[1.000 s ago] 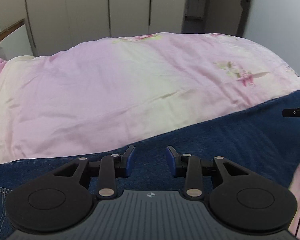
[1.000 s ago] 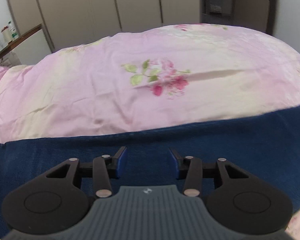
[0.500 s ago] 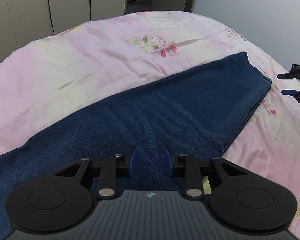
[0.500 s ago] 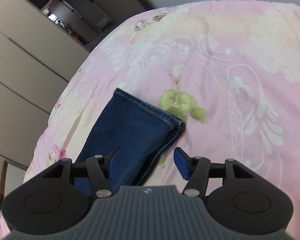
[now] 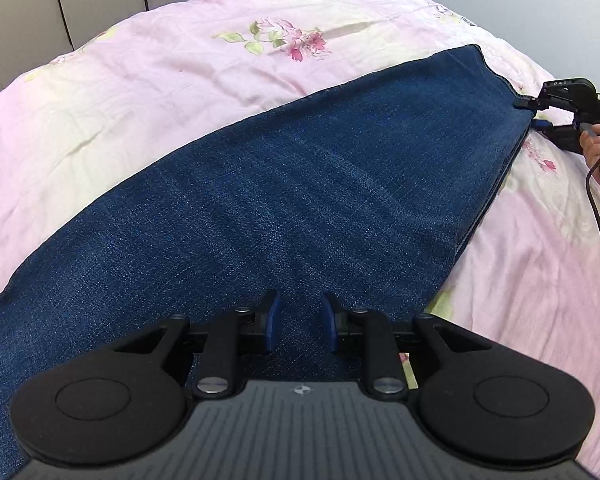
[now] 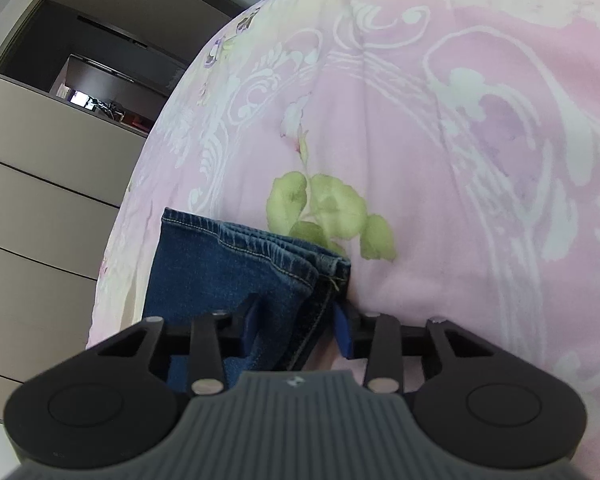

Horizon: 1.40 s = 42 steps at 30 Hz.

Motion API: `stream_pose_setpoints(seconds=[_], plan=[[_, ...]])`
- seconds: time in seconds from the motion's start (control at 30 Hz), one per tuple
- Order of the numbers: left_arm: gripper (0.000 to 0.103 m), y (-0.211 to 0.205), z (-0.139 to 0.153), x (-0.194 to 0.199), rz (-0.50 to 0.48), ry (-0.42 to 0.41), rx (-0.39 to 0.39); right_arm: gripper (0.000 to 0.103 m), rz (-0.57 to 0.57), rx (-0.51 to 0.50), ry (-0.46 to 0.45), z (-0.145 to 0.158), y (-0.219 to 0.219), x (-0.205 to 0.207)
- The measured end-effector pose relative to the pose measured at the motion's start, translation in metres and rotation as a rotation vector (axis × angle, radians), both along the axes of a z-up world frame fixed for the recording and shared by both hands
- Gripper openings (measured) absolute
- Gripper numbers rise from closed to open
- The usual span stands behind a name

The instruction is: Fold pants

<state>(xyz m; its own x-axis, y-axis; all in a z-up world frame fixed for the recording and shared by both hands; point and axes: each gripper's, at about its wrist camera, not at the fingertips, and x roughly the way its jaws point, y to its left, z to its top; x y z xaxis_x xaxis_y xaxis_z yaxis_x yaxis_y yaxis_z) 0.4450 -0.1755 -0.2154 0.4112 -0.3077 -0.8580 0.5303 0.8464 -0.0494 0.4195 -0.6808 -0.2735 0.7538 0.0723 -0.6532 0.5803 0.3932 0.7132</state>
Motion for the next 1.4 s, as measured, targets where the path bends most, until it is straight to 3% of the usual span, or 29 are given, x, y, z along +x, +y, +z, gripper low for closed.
stream_pose_setpoints(seconds=[0.1,0.27,0.43,0.67,0.83,0.97,1.1,1.3,1.4], plan=[[0.026,0.002,0.010,-0.005,-0.031,-0.018,-0.029,0.012,0.047,-0.039,-0.017,0.011,0.001,0.004],[0.024,-0.008,0.013,-0.015,-0.106,-0.008,-0.032,0.011,0.147,-0.129,-0.072,0.060,0.002,0.007],[0.024,-0.019,-0.005,-0.018,-0.065,0.006,0.002,0.010,0.235,-0.226,-0.156,0.135,0.023,0.011],[0.024,0.020,0.040,-0.050,0.034,-0.047,-0.073,0.010,0.452,-0.419,-0.322,0.263,0.121,0.018],[0.024,0.097,0.074,-0.074,0.189,-0.068,-0.122,0.009,0.578,-0.455,-0.387,0.313,0.221,0.015],[0.024,0.166,0.089,-0.099,0.315,-0.088,-0.108,0.009,0.676,-0.473,-0.398,0.326,0.308,0.013],[0.024,0.230,0.086,-0.118,0.416,-0.080,-0.097,0.009,0.772,-0.452,-0.389,0.318,0.393,0.009],[0.024,0.295,0.064,-0.154,0.458,-0.034,-0.167,0.009,0.941,-0.444,-0.373,0.290,0.517,-0.014],[0.024,0.304,0.040,-0.158,0.482,0.009,-0.134,0.009,1.046,-0.456,-0.342,0.256,0.576,-0.029]])
